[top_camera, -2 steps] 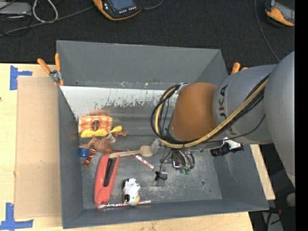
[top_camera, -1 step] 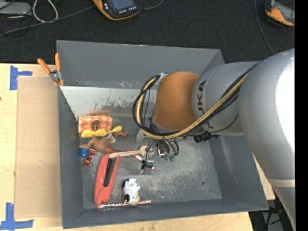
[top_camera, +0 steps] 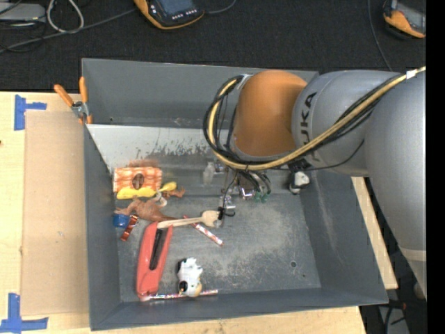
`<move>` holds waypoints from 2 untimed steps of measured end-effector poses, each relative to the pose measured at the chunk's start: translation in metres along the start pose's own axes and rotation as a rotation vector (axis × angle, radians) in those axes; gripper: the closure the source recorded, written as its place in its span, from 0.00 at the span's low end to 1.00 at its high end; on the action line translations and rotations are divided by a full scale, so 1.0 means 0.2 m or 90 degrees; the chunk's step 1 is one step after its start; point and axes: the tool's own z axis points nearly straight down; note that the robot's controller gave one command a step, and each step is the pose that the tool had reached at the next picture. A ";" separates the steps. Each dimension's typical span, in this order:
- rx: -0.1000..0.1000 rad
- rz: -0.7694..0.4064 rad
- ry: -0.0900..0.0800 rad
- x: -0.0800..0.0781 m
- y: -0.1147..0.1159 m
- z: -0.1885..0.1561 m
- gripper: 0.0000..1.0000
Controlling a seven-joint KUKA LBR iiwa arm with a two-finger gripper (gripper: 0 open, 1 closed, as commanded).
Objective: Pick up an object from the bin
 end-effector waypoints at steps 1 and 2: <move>-0.002 0.053 0.004 0.10 -0.01 0.27 0.00; 0.000 -0.100 -0.007 0.16 0.18 0.28 1.00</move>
Offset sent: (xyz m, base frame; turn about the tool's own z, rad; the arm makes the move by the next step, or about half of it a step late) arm -0.0361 0.0329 -0.0553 -0.1550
